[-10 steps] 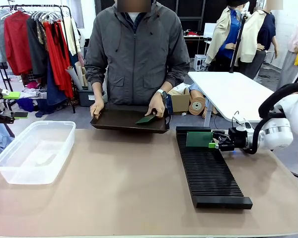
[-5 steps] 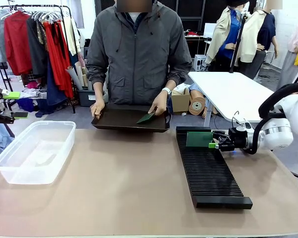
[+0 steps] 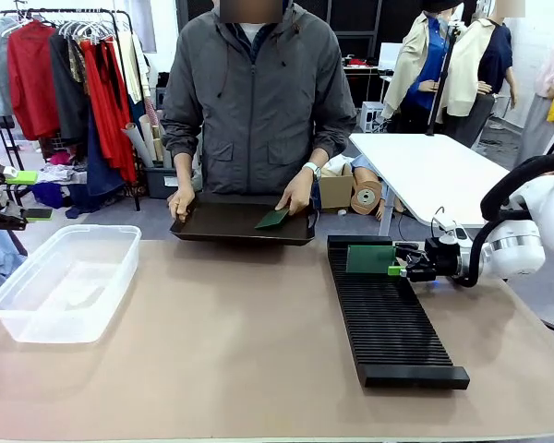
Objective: Sort PCBs into racks and boxes based on the side picked up.
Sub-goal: Pick up the Blank PCB handed by the Human.
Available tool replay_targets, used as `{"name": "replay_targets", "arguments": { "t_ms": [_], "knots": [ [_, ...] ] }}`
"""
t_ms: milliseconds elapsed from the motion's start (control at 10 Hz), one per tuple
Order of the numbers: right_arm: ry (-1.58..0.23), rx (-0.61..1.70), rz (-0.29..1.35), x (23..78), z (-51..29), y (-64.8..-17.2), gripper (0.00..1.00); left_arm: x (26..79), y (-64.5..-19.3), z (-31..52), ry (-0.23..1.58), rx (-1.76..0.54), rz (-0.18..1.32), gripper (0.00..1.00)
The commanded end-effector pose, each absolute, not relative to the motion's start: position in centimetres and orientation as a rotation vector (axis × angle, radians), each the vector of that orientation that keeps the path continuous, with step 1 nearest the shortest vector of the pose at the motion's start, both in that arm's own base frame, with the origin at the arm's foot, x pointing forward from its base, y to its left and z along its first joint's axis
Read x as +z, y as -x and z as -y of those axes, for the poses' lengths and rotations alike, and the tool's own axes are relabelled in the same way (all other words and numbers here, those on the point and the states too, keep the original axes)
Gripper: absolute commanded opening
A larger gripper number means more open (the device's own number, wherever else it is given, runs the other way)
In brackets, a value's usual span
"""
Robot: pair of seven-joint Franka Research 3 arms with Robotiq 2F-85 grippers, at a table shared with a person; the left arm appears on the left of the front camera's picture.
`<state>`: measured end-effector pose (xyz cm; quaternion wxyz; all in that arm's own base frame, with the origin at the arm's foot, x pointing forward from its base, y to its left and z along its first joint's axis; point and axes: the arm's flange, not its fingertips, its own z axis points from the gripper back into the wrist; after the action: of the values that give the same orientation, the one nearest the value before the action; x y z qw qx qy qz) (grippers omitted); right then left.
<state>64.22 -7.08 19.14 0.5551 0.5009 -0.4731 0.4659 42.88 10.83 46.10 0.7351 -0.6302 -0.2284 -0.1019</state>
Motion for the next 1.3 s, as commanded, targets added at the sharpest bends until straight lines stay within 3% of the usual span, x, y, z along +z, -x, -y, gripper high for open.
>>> {"name": "replay_targets", "arguments": {
  "t_ms": [0,700,1000,1200],
  "knots": [
    [-1.181,1.103,1.118,19.3,7.0,-64.3,1.0,46.4,-42.8,-10.9,1.385,-0.224,0.496,1.0],
    [-1.259,1.071,1.142,29.2,4.9,-60.4,1.0,46.4,-42.8,-10.9,1.385,-0.224,0.496,1.0],
    [-1.318,0.913,1.003,33.2,3.4,-55.8,1.0,46.4,-42.8,-10.9,1.385,-0.224,0.496,1.0],
    [-1.334,0.759,0.815,35.2,2.9,-52.5,1.0,46.4,-42.8,-10.9,1.385,-0.224,0.496,1.0]
  ]
}}
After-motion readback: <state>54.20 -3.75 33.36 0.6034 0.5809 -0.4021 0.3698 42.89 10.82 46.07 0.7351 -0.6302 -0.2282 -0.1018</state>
